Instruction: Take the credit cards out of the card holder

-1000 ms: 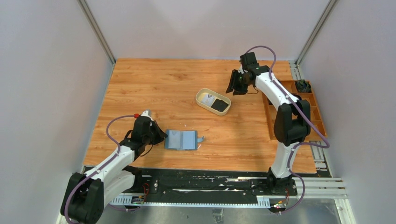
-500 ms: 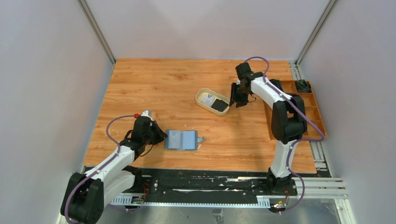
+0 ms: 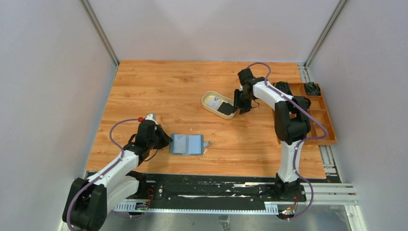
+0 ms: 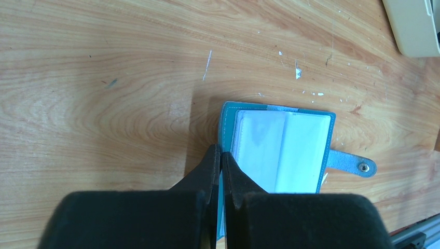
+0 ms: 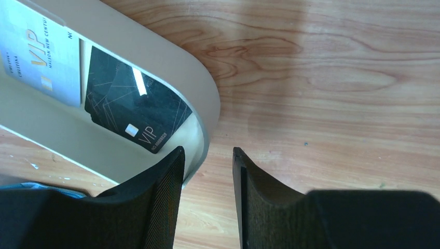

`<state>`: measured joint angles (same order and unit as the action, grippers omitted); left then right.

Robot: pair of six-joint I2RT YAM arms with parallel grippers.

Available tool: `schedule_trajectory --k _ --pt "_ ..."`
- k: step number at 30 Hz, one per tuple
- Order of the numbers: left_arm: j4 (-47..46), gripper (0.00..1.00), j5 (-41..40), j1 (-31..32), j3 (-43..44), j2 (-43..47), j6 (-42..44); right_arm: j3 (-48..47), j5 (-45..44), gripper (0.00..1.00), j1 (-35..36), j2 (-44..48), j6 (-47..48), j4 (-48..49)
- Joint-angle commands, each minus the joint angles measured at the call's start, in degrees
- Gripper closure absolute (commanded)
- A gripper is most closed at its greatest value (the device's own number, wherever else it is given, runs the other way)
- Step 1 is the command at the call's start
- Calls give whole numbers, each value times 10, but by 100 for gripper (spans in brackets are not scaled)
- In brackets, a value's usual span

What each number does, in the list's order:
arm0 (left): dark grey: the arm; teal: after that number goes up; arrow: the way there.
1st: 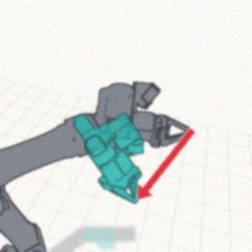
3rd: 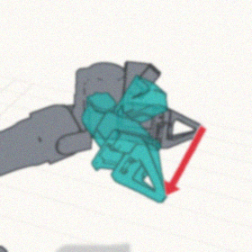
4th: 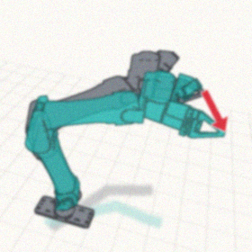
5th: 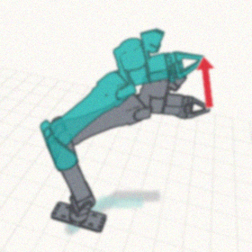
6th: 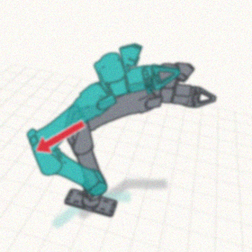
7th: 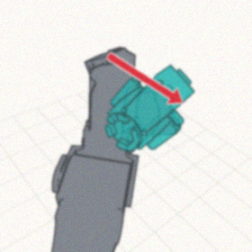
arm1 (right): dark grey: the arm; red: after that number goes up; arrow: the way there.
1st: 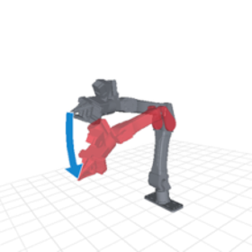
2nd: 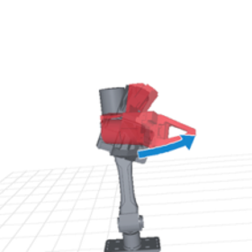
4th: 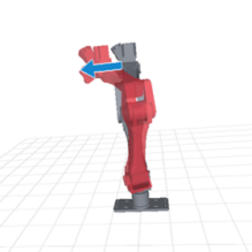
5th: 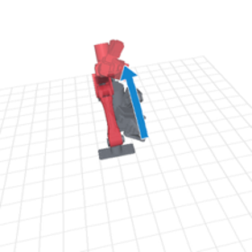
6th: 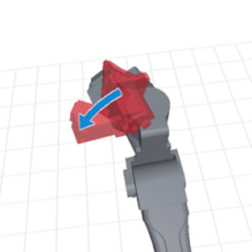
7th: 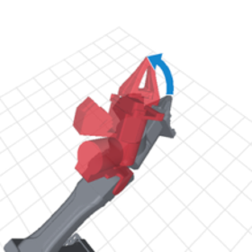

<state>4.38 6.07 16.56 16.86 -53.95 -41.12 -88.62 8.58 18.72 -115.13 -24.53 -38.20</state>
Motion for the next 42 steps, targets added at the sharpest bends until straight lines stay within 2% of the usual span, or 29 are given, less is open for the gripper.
schedule_trajectory --k 1,4,14,19,29,31,34,35,37,41,42 --pt "-3 100 1 -5 -10 2 -1 9 -6 57 16 -18 -9 2" --pt "-4 100 2 -5 -10 0 -1 4 -9 61 20 -27 -10 3" --pt "-7 100 4 -5 -13 -1 -1 14 -45 88 21 -10 17 -13" --pt "-14 100 8 -5 -9 -7 -3 25 -36 92 20 3 51 -18" --pt "-34 100 28 -5 -4 -17 -21 64 -39 92 21 60 105 -34" --pt "-39 100 34 -1 -6 -19 -31 63 -39 89 20 65 114 -39" --pt "-41 100 25 16 -8 -14 -48 58 -36 64 20 75 134 -40" --pt "-41 100 20 26 -8 -12 -55 55 -42 59 20 80 138 -41" --pt "-41 100 -1 51 -9 -8 -72 49 -56 52 20 97 146 -40" --pt "-41 100 -38 105 -9 -2 -109 39 -102 45 24 168 162 -29" --pt "-53 100 -46 111 -11 0 -115 39 -115 39 31 191 168 -26"
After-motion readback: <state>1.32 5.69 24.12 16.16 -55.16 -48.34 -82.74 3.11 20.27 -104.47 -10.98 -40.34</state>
